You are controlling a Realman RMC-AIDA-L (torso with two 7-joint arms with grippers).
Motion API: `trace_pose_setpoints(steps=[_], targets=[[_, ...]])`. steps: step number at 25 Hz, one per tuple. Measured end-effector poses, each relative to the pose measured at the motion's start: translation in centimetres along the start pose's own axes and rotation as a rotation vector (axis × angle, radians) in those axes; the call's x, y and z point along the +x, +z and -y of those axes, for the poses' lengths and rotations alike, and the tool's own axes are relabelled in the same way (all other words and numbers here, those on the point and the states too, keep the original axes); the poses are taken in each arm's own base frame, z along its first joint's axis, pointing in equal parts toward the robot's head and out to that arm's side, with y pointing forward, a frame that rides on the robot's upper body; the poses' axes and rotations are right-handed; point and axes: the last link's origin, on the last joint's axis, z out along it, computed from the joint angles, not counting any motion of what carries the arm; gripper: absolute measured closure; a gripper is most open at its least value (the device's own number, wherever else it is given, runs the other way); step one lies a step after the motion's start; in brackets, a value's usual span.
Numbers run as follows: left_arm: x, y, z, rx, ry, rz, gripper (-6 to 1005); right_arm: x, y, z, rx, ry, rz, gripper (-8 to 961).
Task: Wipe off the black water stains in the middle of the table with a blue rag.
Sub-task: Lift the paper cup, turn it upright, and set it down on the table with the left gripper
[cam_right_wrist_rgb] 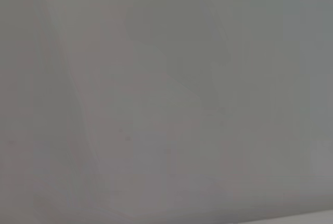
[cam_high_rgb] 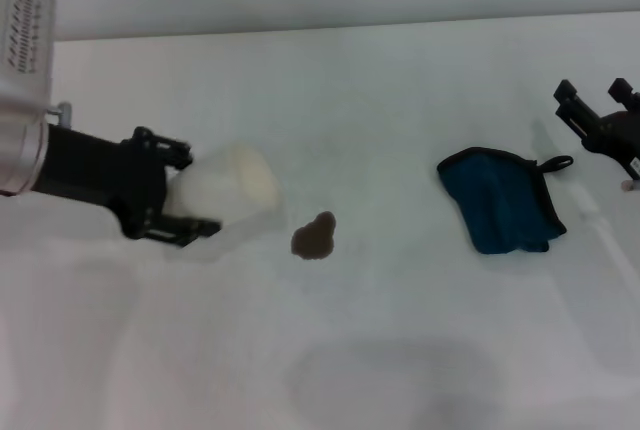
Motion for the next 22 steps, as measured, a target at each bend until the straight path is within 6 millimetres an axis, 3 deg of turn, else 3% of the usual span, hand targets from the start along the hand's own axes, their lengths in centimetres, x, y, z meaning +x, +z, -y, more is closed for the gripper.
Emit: trace_pose_setpoints(steps=[9, 10, 17, 22], targets=[[-1.3, 3.3, -2.1, 0.108, -0.18, -0.243, 326, -2.8, 1.2, 2.5, -0.073, -0.063, -0.024, 100], [-2.3, 3.7, -3.1, 0.16, -0.235, -0.305, 326, -3.1, 1.3, 2.7, -0.074, -0.073, -0.025, 100], [-5.6, 2.8, -5.4, 0.399, -0.342, -0.47, 336, -4.4, 1.5, 3.9, -0.061, -0.136, -0.019, 100], [-7.6, 3.2, -7.4, 0.522, -0.38, -0.493, 335, -5.0, 1.5, 4.5, -0.054, -0.17, -0.013, 100]])
